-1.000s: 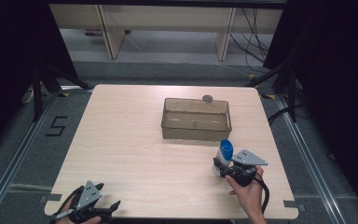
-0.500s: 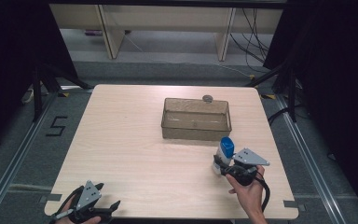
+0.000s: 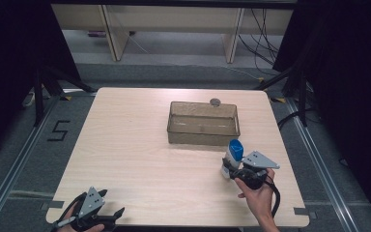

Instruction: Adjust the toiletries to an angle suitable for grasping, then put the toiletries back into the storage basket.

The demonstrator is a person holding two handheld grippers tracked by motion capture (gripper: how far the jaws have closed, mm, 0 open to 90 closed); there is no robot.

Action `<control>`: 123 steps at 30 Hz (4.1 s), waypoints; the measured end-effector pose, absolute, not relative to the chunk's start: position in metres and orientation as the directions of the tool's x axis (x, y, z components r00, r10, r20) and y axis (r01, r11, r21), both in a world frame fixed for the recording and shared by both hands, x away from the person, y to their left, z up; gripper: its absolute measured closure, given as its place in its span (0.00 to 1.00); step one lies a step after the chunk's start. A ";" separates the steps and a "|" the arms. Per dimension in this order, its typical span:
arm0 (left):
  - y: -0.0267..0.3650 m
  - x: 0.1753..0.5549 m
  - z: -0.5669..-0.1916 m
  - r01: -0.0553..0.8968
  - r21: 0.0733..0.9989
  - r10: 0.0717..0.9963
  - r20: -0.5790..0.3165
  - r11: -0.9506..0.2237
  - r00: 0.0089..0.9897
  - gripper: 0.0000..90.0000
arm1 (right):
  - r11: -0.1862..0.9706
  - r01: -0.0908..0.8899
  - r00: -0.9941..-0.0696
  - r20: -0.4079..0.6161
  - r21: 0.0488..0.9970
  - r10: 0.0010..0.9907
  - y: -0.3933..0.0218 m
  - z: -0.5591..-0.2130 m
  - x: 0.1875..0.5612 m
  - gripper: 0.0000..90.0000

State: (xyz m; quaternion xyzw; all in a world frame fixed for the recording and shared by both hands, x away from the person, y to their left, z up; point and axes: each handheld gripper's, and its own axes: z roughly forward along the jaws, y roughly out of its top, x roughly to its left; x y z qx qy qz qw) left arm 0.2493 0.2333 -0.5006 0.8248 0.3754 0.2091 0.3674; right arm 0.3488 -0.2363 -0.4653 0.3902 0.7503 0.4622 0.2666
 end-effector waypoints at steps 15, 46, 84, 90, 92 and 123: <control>0.233 0.249 -0.501 0.466 0.763 0.774 0.068 -0.447 0.630 0.18 | 0.249 0.352 -0.558 -0.011 0.902 0.830 -0.239 -0.460 0.350 0.61; 0.234 0.251 -0.500 0.459 0.756 0.763 0.082 -0.467 0.641 0.18 | 0.269 0.355 -0.578 -0.016 0.895 0.816 -0.239 -0.449 0.356 0.61; 0.234 0.250 -0.500 0.462 0.761 0.769 0.074 -0.455 0.635 0.18 | 0.273 0.312 -0.558 -0.057 0.910 0.828 -0.246 -0.411 0.383 0.62; 0.234 0.251 -0.501 0.459 0.760 0.775 0.089 -0.459 0.626 0.18 | 0.262 0.327 -0.553 -0.041 0.908 0.832 -0.251 -0.405 0.389 0.62; 0.236 0.252 -0.500 0.463 0.748 0.762 0.087 -0.475 0.641 0.18 | 0.269 0.309 -0.550 -0.059 0.912 0.833 -0.252 -0.403 0.392 0.62; 0.234 0.251 -0.502 0.463 0.762 0.773 0.077 -0.453 0.630 0.18 | 0.260 0.297 -0.530 -0.068 0.919 0.845 -0.253 -0.380 0.418 0.62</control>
